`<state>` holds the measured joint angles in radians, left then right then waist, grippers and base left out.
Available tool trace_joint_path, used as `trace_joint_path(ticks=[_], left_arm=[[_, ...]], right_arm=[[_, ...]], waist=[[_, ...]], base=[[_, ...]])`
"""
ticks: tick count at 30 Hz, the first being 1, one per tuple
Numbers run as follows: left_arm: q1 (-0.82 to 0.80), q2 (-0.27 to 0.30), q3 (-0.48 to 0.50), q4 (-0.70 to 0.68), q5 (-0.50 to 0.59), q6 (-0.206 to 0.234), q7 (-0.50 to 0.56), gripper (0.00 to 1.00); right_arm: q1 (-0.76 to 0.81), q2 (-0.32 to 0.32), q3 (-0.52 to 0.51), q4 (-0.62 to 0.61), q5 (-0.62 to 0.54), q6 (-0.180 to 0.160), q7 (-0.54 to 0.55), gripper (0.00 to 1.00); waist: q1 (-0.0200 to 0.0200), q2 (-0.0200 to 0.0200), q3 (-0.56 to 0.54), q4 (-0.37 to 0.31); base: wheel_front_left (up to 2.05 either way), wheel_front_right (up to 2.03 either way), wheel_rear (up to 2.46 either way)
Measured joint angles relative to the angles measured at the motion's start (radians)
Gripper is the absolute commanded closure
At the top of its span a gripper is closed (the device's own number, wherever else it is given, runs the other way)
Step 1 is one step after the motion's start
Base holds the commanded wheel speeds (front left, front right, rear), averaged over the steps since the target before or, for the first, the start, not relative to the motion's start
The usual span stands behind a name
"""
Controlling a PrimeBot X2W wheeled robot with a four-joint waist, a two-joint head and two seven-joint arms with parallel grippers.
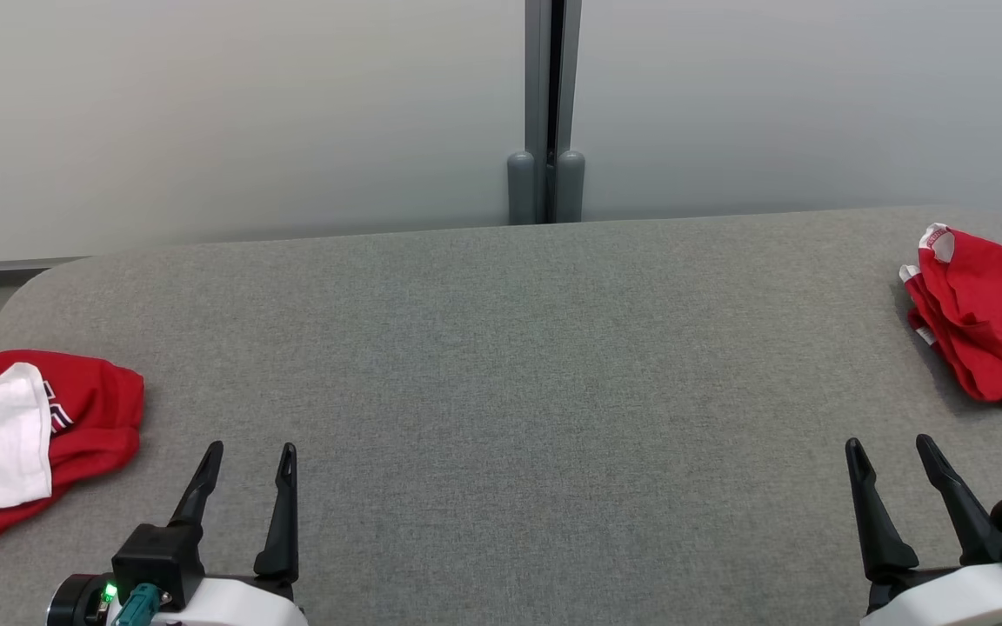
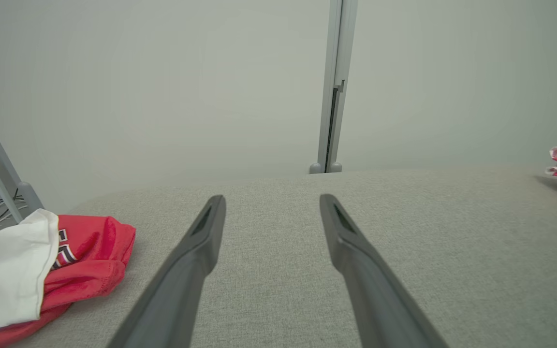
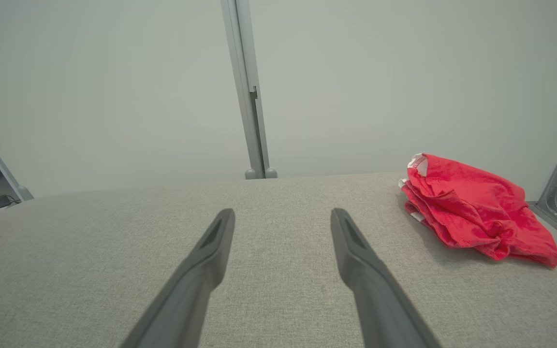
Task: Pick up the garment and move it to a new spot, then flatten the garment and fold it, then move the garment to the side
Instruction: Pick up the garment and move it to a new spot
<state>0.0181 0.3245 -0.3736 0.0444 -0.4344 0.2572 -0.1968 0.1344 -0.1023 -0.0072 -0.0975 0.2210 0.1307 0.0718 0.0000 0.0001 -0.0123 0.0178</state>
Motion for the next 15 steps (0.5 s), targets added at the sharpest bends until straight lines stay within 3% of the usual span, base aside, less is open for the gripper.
trace_joint_path(ticks=[15], left_arm=[[-0.019,-0.001,0.0,0.001,-0.015,0.0,0.002,0.0]], right_arm=[[0.012,0.012,-0.02,-0.011,0.0,0.0,0.0,0.0]], waist=[[0.0,0.0,0.006,0.06]], base=[[0.0,0.0,0.0]])
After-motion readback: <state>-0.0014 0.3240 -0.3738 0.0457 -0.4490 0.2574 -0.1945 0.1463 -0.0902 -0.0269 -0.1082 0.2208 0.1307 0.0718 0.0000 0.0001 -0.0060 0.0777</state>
